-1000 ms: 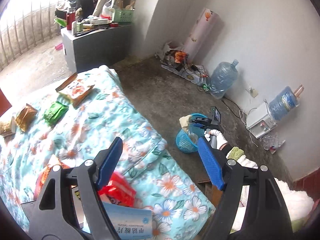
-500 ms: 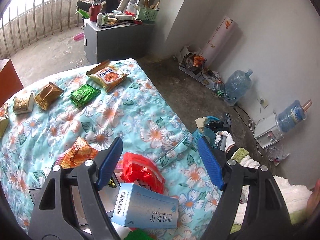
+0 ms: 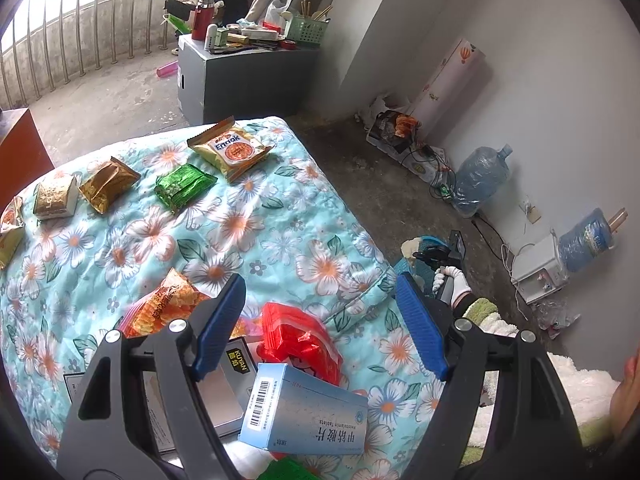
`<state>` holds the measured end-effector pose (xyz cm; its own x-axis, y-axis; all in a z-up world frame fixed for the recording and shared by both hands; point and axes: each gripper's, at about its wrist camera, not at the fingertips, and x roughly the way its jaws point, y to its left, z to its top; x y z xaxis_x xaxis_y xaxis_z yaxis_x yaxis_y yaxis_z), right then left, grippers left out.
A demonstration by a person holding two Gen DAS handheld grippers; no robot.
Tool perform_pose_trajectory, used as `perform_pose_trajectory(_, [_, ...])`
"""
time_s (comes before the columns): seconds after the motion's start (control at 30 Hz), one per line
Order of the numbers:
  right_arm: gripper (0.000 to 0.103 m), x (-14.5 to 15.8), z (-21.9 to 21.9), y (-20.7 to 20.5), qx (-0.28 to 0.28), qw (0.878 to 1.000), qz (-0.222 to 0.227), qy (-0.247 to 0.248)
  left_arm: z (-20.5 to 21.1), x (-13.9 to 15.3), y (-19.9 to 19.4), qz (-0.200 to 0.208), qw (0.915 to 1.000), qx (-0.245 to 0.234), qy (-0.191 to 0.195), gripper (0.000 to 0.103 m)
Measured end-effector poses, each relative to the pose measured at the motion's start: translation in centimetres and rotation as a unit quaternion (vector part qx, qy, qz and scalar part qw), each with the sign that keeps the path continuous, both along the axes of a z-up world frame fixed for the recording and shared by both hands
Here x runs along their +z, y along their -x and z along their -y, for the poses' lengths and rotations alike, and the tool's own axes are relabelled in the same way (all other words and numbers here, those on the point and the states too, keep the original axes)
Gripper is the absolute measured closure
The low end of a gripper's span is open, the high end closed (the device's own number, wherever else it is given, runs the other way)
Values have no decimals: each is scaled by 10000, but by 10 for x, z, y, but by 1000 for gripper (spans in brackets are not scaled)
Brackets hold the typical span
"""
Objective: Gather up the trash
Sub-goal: 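Press the tissues down into the blue wastebasket with the right tool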
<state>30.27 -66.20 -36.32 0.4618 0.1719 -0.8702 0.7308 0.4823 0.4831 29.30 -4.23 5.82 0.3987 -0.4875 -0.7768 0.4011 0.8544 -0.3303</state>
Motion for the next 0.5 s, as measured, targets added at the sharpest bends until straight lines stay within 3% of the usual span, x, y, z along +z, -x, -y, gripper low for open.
perform_pose_trajectory(0.2, [100, 35, 32, 46, -681, 9954, 642, 203, -7, -2, 1, -15, 10000, 36, 39, 30])
perform_pose_trajectory(0.37, [100, 20, 52, 74, -817, 9964, 180, 148, -10, -3, 2, -17, 10000, 56, 76, 30])
perform_pose_trajectory(0.5, [100, 3, 50, 78, -599, 9944, -605, 630, -14, -6, 1, -104, 9998, 108, 126, 30])
